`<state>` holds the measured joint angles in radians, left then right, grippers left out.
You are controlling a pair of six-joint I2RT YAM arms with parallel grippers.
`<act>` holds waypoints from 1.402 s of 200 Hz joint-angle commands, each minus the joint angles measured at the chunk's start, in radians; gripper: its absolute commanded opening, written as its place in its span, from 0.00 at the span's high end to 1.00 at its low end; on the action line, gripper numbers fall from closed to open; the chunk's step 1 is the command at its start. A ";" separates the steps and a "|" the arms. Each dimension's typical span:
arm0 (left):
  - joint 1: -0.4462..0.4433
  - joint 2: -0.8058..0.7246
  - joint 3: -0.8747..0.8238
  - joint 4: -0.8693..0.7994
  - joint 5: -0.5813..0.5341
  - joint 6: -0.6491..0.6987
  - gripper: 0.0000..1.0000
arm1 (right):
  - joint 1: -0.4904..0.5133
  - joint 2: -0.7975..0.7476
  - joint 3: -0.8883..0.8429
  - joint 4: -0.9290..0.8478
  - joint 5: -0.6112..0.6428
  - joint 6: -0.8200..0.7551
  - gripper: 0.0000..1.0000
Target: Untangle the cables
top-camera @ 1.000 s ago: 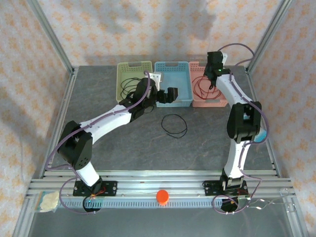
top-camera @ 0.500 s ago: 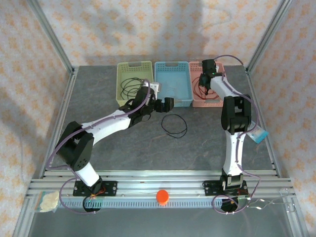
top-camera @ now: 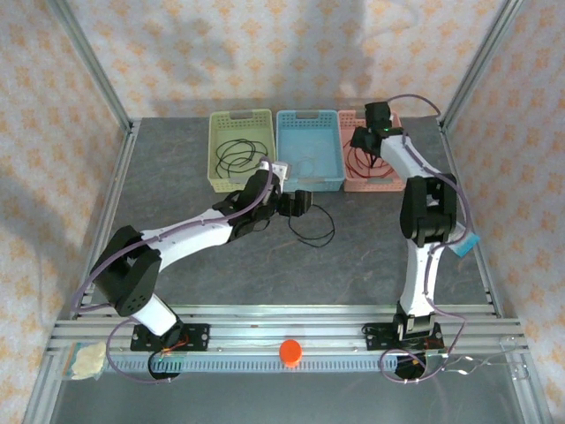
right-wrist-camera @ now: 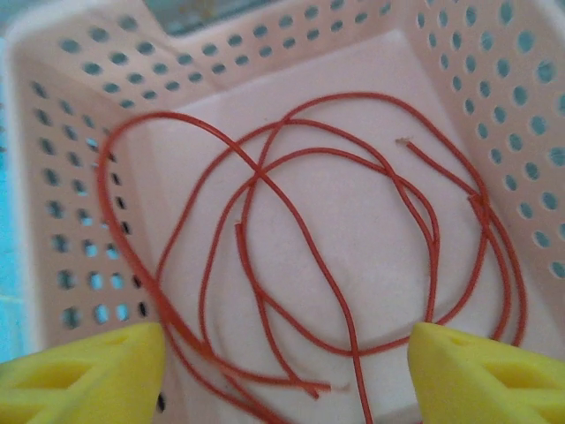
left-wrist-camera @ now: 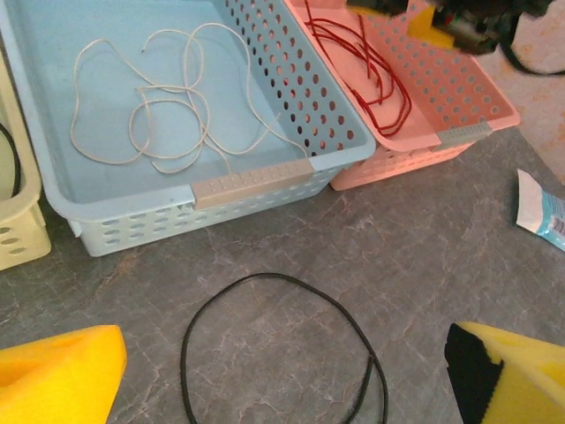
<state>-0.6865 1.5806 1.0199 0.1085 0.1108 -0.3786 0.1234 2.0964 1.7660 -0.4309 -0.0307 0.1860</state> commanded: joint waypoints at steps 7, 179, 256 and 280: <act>-0.025 -0.036 -0.033 0.004 -0.050 0.009 0.07 | -0.006 -0.162 -0.081 0.058 -0.021 0.013 0.25; -0.107 0.033 -0.207 0.065 -0.146 -0.264 0.27 | 0.295 -0.761 -0.906 0.118 -0.027 0.242 0.52; -0.093 0.186 -0.035 -0.076 -0.221 -0.189 0.36 | 0.489 -0.765 -1.061 0.312 -0.057 0.207 0.53; -0.063 0.106 -0.128 0.010 -0.210 -0.255 0.39 | 0.542 -0.713 -1.055 0.337 -0.053 0.101 0.52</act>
<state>-0.7807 1.7596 0.9627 0.0814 -0.0692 -0.5869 0.6243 1.3460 0.7029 -0.1654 -0.0952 0.4015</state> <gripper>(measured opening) 0.619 0.472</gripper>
